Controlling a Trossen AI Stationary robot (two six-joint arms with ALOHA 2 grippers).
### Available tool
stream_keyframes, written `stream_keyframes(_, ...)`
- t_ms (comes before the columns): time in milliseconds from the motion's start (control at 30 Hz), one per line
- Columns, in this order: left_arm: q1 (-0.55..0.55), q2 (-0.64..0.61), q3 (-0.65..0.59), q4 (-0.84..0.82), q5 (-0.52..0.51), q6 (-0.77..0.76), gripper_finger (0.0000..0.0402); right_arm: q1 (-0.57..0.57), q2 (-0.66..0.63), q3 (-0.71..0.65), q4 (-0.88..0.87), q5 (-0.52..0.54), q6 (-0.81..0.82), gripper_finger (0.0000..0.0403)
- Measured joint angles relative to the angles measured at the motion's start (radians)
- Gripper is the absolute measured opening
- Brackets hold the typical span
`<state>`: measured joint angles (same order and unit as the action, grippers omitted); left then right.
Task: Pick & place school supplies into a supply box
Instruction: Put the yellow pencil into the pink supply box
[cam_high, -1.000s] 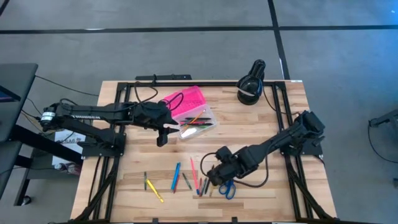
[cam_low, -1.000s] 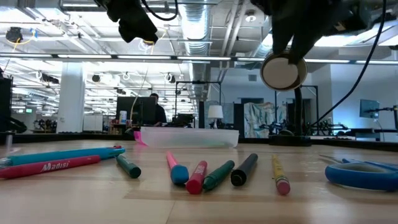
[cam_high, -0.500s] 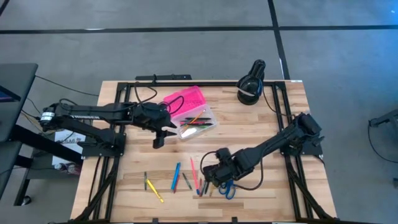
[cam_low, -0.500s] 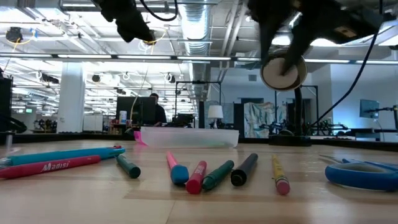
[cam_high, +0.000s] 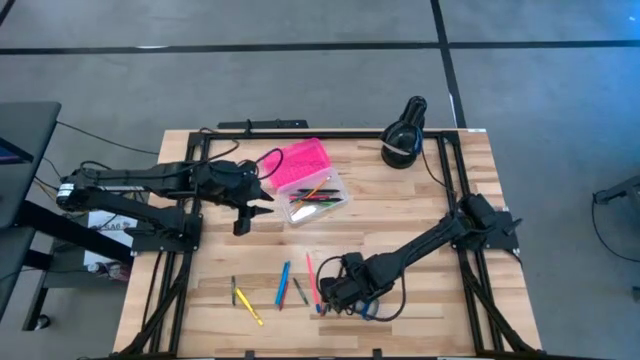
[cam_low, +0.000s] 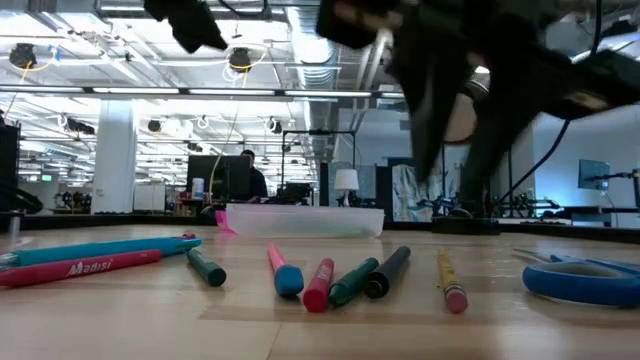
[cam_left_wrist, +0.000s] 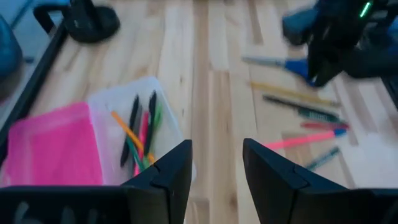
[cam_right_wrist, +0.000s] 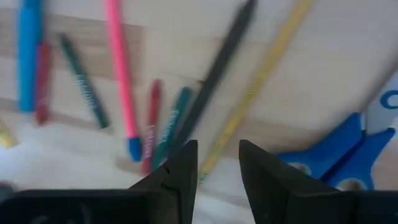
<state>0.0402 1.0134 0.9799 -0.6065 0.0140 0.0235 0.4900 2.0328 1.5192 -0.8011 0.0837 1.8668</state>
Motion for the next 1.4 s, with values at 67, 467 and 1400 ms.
stream_keyframes(67,0.001,-0.01,0.0,-0.008,-0.001,0.0,0.0137,0.001,0.007,-0.006,-0.022,-0.002,0.003,0.0111)
stream_keyframes(467,0.001,-0.032,0.0,-0.02,-0.008,0.002,0.0137,0.001,0.069,-0.004,0.036,-0.024,0.026,0.0111)
stream_keyframes(1400,0.001,-0.033,0.0,-0.072,-0.022,0.019,0.0137,0.008,0.117,0.002,0.033,-0.047,0.042,0.0108)
